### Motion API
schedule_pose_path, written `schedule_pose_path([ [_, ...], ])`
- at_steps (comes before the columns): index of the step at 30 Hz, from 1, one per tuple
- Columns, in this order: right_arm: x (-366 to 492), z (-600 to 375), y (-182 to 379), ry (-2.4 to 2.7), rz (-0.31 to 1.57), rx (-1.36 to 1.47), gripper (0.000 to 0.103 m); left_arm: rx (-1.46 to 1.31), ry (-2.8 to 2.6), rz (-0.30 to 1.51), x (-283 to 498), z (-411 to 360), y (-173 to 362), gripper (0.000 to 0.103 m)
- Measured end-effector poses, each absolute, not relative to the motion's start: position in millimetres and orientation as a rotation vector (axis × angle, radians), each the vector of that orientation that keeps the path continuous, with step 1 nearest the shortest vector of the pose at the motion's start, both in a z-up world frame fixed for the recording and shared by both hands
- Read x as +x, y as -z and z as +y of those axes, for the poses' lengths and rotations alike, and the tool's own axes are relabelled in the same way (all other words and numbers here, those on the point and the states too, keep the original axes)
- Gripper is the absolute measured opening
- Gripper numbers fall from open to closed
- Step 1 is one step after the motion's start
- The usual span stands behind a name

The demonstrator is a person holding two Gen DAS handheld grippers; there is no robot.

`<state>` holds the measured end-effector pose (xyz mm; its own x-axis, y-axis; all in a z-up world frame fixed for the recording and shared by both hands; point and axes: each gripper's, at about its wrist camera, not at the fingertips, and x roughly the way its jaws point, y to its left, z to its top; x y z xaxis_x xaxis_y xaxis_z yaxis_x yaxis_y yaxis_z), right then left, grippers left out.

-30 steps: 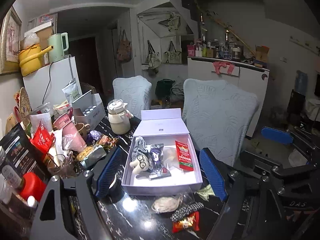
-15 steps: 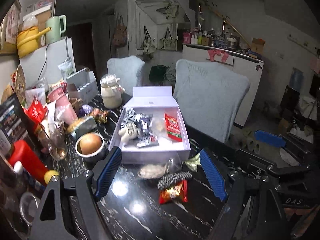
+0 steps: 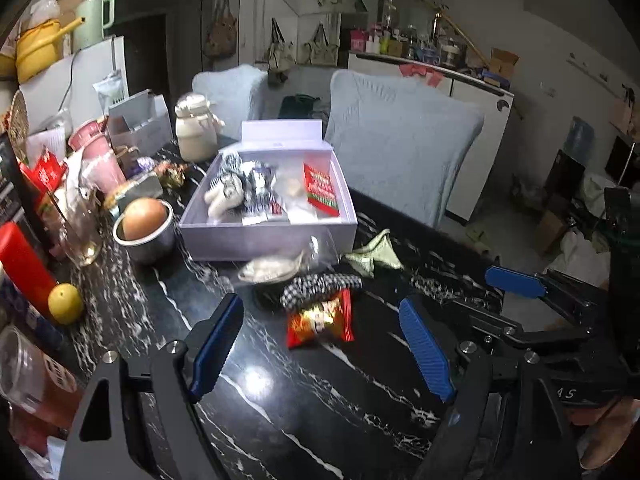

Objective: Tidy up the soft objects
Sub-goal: 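Lower both open grippers toward the red candy packet and gingham scrunchie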

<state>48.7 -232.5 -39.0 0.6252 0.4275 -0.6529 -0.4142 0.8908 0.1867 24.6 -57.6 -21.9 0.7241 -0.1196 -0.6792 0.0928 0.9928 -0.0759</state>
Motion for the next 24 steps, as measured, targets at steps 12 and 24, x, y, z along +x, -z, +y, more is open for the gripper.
schedule_pose_path([
  [12,57.6,-245.1,75.6,-0.489,0.825,0.027,0.076,-0.109,0.155,0.857,48.4,-55.2,70.7,0.08],
  [24,85.7,-244.5,96.5,-0.509,0.869,-0.023,0.076,-0.138,0.118,0.969,91.8,-54.9,112.2,0.08],
])
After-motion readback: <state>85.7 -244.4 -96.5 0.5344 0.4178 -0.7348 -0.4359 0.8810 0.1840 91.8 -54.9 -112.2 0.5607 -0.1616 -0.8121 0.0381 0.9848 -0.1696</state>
